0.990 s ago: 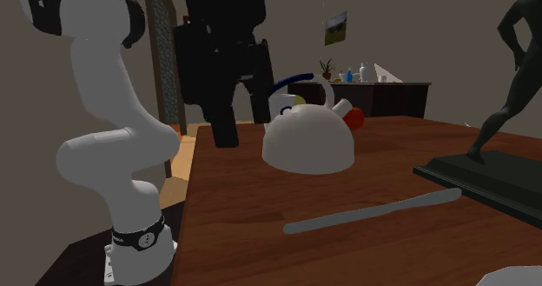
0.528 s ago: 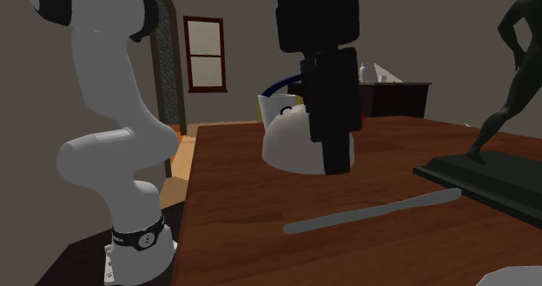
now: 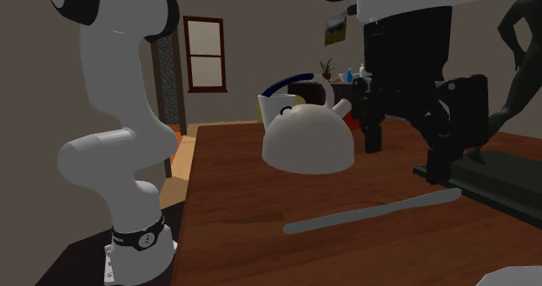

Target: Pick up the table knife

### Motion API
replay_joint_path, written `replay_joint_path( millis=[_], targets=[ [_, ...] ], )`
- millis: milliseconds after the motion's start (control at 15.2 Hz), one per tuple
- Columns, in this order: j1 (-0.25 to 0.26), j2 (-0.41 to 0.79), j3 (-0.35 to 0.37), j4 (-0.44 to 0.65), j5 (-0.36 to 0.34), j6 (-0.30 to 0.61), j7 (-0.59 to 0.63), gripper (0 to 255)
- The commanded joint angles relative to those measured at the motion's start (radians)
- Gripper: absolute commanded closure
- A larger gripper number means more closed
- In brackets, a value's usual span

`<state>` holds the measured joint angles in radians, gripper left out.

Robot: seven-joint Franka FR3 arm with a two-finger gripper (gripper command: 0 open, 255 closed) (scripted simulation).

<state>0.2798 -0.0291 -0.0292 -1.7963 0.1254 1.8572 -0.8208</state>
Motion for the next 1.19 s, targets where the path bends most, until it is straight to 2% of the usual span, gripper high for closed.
replay_joint_path(
  millis=[0,396,528,594,1122],
  targets=[
    [0.006,0.018,0.006,0.004,0.001,0.015,-0.015,0],
    [0.007,0.022,0.007,-0.079,0.005,0.102,-0.025,0],
    [0.007,0.022,0.007,-0.079,0.005,0.102,-0.025,0],
    [0.007,0.023,0.007,-0.079,0.005,0.102,-0.025,255],
    [0.007,0.024,0.006,-0.077,0.006,0.102,-0.025,255]
  ],
)
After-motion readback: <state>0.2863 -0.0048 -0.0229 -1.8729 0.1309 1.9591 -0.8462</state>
